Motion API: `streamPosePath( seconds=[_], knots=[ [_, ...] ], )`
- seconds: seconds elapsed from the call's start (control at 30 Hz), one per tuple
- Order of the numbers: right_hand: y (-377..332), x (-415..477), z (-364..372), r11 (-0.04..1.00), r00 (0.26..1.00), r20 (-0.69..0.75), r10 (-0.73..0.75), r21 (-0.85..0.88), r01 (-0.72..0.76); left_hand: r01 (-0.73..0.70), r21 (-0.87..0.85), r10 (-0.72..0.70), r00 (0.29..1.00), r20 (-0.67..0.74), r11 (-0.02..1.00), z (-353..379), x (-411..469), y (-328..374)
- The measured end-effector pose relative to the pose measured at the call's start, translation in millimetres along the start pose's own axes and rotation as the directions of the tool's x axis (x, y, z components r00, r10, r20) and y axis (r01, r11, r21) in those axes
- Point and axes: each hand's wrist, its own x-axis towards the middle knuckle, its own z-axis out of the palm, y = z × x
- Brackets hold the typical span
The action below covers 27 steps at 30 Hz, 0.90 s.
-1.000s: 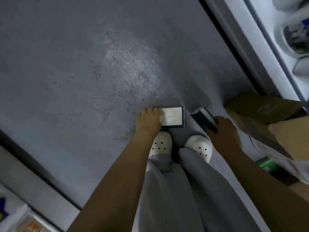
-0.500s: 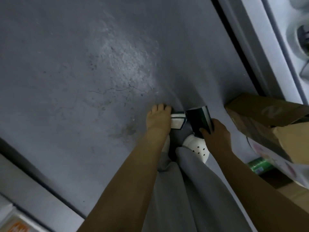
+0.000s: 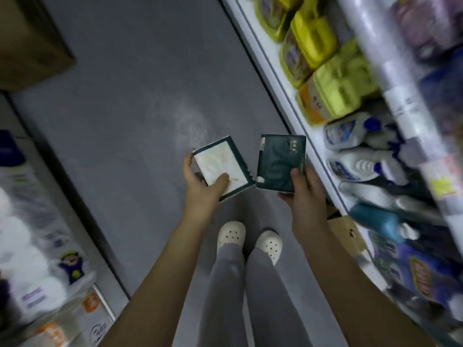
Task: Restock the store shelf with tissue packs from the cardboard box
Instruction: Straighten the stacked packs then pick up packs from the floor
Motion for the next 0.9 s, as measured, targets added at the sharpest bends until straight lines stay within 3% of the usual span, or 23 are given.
streamPosePath(
  seconds=[0.17,0.37,0.6,0.77,0.9],
  knots=[
    [-147,-108,18,0.975,0.992,0.107,-0.071,0.219,0.046,-0.131,-0.165,0.121,0.990,-0.072,0.977,-34,-98,156],
    [-272,-208,19,0.933,0.917,0.342,-0.204,0.351,0.077,-0.290,-0.262,0.284,0.957,-0.064,0.920,-75,-199,274],
    [-348,-273,17,0.928,0.814,0.511,-0.277,0.361,0.089,-0.319,-0.453,0.300,0.947,-0.115,0.832,-99,-288,322],
    [-399,-295,11,0.953,0.670,0.685,-0.285,0.278,0.121,-0.328,-0.478,0.415,0.906,0.087,0.815,-81,-337,349],
    [-428,-311,8,0.956,0.551,0.782,-0.291,0.227,0.184,-0.387,-0.587,0.486,0.874,0.013,0.711,-59,-365,364]
  ],
)
